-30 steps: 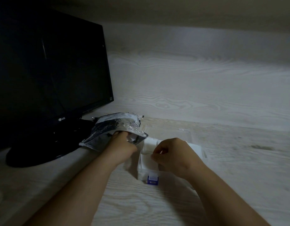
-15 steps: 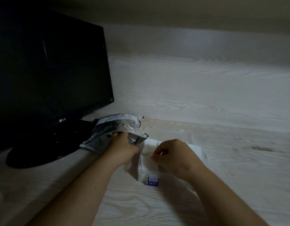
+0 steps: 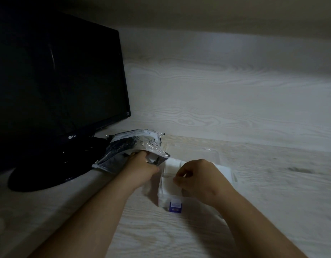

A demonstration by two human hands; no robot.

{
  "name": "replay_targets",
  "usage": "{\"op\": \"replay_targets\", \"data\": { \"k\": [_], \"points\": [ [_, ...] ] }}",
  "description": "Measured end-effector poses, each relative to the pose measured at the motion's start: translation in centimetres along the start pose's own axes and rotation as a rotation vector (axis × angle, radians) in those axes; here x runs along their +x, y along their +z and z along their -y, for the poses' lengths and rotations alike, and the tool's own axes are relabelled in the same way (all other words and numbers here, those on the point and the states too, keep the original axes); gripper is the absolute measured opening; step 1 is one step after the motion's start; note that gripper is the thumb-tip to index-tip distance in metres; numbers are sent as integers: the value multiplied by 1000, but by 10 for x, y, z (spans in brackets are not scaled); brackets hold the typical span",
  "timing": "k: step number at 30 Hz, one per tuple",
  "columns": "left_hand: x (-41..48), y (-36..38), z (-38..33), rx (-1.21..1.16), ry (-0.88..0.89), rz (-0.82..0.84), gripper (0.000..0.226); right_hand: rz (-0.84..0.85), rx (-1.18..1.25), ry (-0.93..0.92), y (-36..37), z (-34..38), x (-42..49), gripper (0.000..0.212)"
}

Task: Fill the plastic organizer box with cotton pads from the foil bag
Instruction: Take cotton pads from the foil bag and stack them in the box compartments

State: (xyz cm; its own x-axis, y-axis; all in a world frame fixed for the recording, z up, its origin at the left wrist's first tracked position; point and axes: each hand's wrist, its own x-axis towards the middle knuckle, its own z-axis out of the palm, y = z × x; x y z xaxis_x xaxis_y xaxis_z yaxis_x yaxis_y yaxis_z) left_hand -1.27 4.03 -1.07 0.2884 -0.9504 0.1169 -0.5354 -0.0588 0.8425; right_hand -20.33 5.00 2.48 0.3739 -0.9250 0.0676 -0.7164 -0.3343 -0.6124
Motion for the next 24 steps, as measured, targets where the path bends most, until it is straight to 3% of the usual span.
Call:
{"op": "replay_targets", "data": {
  "k": [11,15,24],
  "points": [
    [2,3,0,69,33,-43,46,-8,16,4,1,0,-1,9],
    [1,4,0,80,11,10,40,2,15,3,2,0,-1,8],
    [-1,1,-3,52,9,28,59,9,19,-2,1,0,-1,9]
  ]
}}
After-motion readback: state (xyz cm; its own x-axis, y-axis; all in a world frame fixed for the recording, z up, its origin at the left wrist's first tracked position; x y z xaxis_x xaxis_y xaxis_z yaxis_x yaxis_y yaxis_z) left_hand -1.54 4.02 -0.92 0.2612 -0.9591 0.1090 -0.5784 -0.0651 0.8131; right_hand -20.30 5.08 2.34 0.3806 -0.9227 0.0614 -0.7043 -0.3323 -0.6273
